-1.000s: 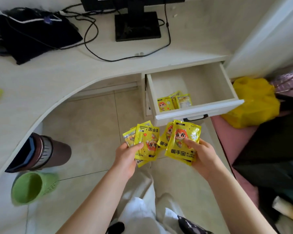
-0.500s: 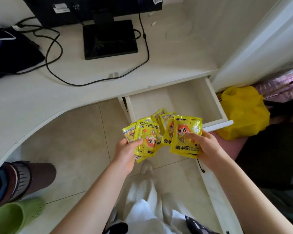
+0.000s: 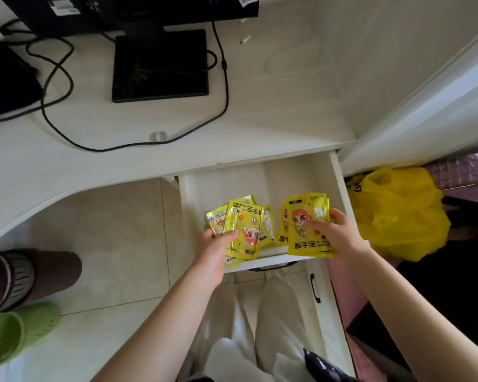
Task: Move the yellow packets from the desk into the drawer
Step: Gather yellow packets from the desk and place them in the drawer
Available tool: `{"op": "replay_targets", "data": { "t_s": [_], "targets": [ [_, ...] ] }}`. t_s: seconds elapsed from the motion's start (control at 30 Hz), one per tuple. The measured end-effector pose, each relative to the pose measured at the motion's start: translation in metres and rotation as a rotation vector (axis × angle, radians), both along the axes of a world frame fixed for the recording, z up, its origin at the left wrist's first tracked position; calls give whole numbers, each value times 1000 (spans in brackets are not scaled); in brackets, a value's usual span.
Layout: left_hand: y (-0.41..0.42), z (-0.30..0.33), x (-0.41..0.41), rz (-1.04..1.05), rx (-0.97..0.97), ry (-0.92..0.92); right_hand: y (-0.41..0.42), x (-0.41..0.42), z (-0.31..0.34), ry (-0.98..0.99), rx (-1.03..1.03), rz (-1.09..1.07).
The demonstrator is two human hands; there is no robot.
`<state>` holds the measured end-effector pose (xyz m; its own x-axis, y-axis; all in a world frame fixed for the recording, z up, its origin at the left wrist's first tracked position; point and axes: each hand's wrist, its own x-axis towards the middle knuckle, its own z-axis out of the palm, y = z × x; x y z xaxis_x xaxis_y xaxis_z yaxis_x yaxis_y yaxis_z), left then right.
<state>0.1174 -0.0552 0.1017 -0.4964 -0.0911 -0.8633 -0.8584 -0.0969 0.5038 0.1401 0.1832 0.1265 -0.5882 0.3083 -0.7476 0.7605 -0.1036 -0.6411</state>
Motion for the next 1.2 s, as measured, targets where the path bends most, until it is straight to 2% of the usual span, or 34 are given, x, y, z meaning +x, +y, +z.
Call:
{"op": "replay_targets", "data": {
  "t_s": [0.17, 0.4, 0.63, 0.9, 0.97, 1.03, 1.2],
  "targets": [
    [40, -21, -3, 109, -51, -34, 37, -21, -18, 18, 30, 94],
    [87, -51, -17, 97, -123, -69, 62, -36, -48, 29, 55, 107],
    [115, -78, -40, -44, -209, -100, 59, -49, -79, -6, 141, 189],
    [121, -81, -35, -216, -312, -110, 48, -48, -93, -164, -68, 138],
    [121, -81, -32, -237, -333, -133, 47, -47, -97, -203, -54, 159],
    [131, -106, -38, -252, -386, -155, 53, -59, -127, -249, -46, 203],
    [123, -113, -37, -373, -440, -120, 54, -60, -132, -263, 84, 337]
  ]
}}
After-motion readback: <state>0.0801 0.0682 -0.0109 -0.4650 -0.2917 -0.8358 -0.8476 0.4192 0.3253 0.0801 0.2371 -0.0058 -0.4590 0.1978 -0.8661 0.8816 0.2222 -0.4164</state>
